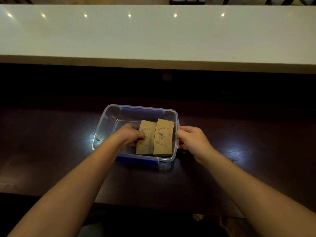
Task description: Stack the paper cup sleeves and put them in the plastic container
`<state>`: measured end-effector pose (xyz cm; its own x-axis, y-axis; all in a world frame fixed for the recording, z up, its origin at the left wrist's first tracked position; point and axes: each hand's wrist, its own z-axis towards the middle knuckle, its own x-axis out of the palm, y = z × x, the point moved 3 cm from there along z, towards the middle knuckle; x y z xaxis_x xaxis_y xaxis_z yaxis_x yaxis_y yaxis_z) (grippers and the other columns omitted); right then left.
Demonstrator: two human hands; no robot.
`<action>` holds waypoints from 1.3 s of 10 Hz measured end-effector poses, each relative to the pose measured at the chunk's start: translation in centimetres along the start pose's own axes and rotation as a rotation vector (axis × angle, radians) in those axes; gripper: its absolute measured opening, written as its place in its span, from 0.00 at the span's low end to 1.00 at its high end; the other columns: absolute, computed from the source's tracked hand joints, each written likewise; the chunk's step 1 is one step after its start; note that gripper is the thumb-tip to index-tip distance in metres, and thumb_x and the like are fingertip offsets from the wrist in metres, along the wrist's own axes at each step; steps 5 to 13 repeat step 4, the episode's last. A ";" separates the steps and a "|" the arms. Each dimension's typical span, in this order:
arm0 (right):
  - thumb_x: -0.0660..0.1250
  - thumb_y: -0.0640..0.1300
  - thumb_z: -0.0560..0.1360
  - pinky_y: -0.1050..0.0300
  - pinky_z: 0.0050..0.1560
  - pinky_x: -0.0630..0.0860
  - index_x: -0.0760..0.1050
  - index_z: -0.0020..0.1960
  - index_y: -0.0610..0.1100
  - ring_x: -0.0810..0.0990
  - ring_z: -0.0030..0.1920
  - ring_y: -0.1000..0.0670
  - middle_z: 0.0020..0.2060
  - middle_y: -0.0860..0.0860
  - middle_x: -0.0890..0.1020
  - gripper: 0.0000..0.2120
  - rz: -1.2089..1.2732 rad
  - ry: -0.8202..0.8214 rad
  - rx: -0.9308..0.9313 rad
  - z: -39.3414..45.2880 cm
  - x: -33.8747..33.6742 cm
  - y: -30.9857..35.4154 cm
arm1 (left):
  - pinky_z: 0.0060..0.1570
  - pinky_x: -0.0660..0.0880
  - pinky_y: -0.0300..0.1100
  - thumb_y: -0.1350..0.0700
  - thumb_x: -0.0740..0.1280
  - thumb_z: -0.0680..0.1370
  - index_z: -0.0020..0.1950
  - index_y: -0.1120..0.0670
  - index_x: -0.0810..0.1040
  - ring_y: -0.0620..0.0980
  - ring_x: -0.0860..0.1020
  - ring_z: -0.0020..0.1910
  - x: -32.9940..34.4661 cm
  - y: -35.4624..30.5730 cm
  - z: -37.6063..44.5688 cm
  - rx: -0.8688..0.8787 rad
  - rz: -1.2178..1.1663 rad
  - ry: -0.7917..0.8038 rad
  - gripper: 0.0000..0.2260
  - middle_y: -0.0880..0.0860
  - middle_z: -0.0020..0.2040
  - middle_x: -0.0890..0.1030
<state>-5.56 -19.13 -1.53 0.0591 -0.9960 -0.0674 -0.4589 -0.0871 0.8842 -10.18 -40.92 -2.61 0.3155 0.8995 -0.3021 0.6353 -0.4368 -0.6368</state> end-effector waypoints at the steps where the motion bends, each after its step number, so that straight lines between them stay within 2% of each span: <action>1: 0.63 0.43 0.73 0.42 0.44 0.83 0.83 0.44 0.44 0.85 0.42 0.45 0.41 0.44 0.86 0.10 -0.092 -0.044 -0.010 0.0 0.1 0.2 | 0.36 0.76 0.41 0.64 0.70 0.73 0.66 0.55 0.68 0.51 0.79 0.45 0.0 0.0 -0.2 0.029 0.018 -0.064 0.23 0.57 0.55 0.80; 2: 0.63 0.47 0.70 0.36 0.45 0.81 0.81 0.44 0.39 0.84 0.44 0.40 0.42 0.40 0.85 0.13 -0.228 -0.082 -0.016 -0.1 0.2 0.8 | 0.42 0.76 0.44 0.60 0.71 0.73 0.73 0.54 0.62 0.52 0.77 0.50 0.0 -0.1 -0.7 0.072 0.119 -0.116 0.31 0.59 0.61 0.77; 3: 0.63 0.50 0.69 0.37 0.44 0.81 0.82 0.43 0.38 0.84 0.44 0.39 0.41 0.39 0.85 0.16 -0.357 -0.091 -0.017 -0.2 0.0 1.5 | 0.51 0.74 0.48 0.54 0.71 0.73 0.74 0.53 0.61 0.55 0.74 0.60 -0.2 -0.9 -1.8 0.176 0.273 -0.189 0.32 0.60 0.68 0.72; 4: 0.64 0.52 0.70 0.41 0.43 0.81 0.82 0.43 0.39 0.83 0.38 0.41 0.40 0.39 0.85 0.17 -0.485 -0.112 -0.019 -0.7 -1.0 2.7 | 0.49 0.72 0.46 0.49 0.69 0.74 0.73 0.51 0.64 0.55 0.75 0.60 -0.7 -3.6 -4.4 0.381 0.516 -0.378 0.30 0.58 0.66 0.75; 13: 0.64 0.52 0.70 0.41 0.43 0.81 0.82 0.43 0.39 0.83 0.38 0.41 0.40 0.39 0.85 0.17 -0.485 -0.112 -0.019 -0.7 -1.0 2.7 | 0.49 0.72 0.46 0.49 0.69 0.74 0.73 0.51 0.64 0.55 0.75 0.60 -0.7 -3.6 -4.4 0.381 0.516 -0.378 0.30 0.58 0.66 0.75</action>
